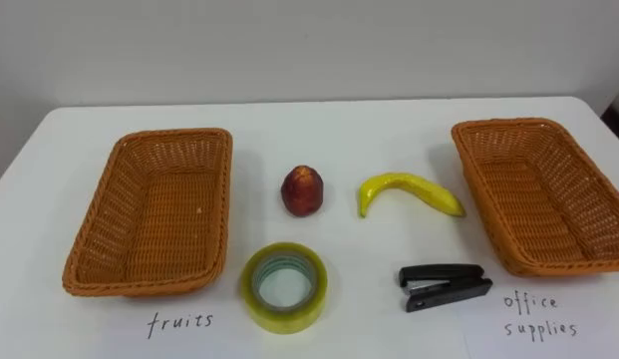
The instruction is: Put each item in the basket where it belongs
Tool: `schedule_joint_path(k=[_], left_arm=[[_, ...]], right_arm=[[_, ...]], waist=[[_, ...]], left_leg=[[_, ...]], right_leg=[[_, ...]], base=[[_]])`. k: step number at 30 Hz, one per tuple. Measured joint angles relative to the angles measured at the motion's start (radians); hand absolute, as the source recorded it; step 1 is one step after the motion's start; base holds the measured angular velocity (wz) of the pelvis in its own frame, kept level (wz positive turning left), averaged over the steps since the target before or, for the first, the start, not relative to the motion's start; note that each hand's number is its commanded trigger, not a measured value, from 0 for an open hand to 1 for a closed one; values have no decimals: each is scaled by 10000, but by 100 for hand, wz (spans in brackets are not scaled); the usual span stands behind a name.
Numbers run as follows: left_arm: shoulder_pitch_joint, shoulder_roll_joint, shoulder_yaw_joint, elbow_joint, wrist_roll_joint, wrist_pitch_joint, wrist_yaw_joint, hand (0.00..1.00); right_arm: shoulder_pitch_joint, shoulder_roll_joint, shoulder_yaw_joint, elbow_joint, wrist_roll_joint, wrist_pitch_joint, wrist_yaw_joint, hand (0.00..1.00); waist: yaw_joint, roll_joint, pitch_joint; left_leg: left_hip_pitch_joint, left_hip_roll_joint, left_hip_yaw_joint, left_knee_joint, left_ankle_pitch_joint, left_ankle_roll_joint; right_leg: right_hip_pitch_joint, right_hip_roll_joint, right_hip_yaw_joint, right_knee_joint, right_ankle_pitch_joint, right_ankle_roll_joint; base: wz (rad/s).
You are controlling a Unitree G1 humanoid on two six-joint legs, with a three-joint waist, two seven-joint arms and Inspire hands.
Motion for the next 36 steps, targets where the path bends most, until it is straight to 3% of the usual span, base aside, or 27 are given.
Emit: schedule_joint_path(k=[21, 26, 30, 33, 36], left_arm=[[78, 12, -4, 52, -19, 1, 249, 0], [65, 11, -6, 59, -229, 7, 172, 0], [56, 25, 71, 58, -265, 5, 171, 0], [98, 154, 180, 39, -331, -11, 172, 0], [246, 194, 769, -239, -325, -85, 183, 0]], right_arm=[[5, 5, -9, 34, 17, 0, -52, 0], [111, 53, -27, 67, 946, 78, -274, 0], [367, 120, -671, 53, 2276, 93, -515, 0], [410, 112, -1629, 56, 3693, -101, -724, 0], [384, 107, -2818, -296, 4341, -281, -976, 0]], waist=[[-32, 15, 0], [-43, -11, -1], [-77, -62, -7], [-166, -145, -7], [-368, -252, -11]], left_leg=[[2, 1, 17, 1, 0, 0], [-9, 2, 17, -18, 0, 0], [-6, 1, 44, -82, 9, 14], [6, -2, 66, -98, 16, 22], [14, -6, 75, -101, 16, 22]], right_leg=[[0, 3, 14, 0, -6, 5], [17, 10, 67, 35, -17, 8], [-39, 5, 64, 37, -22, 11], [-96, 6, 101, 33, -17, 14], [-91, 21, 152, 28, -17, 14]], base=[[0], [0], [-1], [-2], [-1]])
